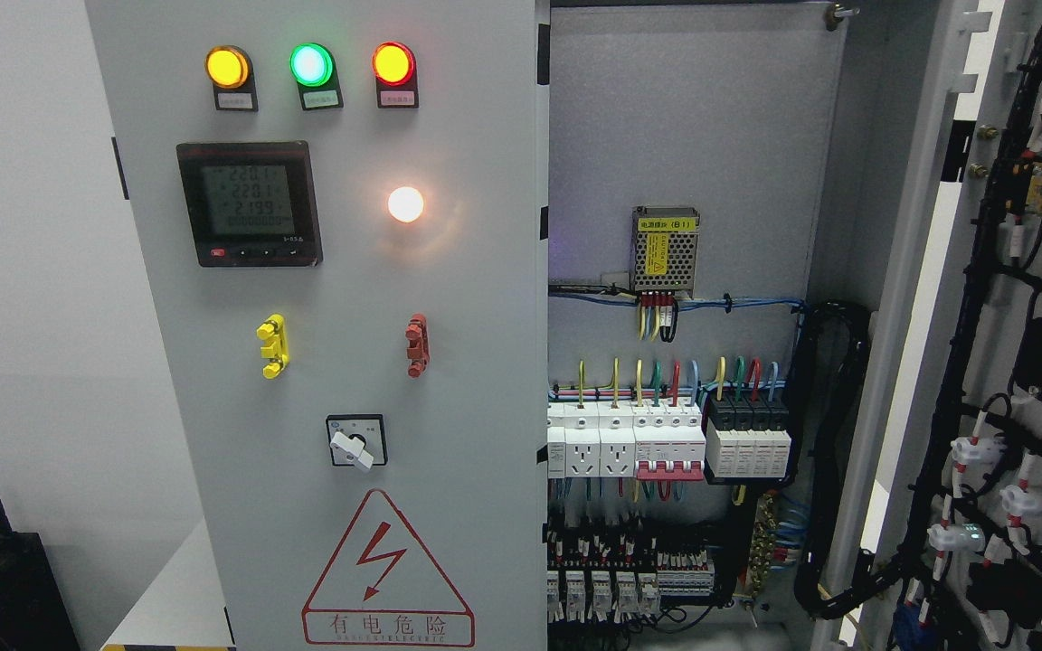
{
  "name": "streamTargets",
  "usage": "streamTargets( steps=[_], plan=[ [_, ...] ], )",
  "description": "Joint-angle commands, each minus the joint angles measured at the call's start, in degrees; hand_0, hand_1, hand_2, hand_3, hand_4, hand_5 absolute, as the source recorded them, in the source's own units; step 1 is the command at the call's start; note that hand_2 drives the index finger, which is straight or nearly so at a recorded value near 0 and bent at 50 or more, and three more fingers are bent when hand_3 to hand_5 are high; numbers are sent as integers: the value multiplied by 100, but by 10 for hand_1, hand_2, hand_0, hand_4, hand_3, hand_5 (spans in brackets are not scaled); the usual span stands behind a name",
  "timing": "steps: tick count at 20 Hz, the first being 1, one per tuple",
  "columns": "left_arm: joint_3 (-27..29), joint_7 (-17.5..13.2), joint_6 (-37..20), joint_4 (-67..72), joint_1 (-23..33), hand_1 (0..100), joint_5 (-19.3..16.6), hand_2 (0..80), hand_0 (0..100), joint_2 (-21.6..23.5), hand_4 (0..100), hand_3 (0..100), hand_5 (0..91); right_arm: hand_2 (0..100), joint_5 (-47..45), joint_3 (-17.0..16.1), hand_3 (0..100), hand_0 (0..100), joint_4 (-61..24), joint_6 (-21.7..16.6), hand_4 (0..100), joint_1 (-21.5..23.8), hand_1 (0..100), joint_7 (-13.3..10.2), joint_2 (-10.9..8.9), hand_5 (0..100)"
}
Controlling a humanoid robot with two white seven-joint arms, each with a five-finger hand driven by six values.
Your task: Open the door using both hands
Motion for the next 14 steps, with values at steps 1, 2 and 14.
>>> streamTargets(
  steps=[1,2,14],
  plan=[
    [139,3,-2,-15,0,0,0,0,0,-34,33,0,0,0,-2,433,0,0,-529,-19,0,-572,0,6,-191,0],
    [139,3,-2,-15,0,0,0,0,0,-34,33,0,0,0,-2,416,0,0,-529,-1,0,-739,0,-3,-173,0],
    [139,3,-2,-15,0,0,0,0,0,-34,33,0,0,0,-2,345,0,0,-494,-579,0,-1671,0,6,108,0]
  ],
)
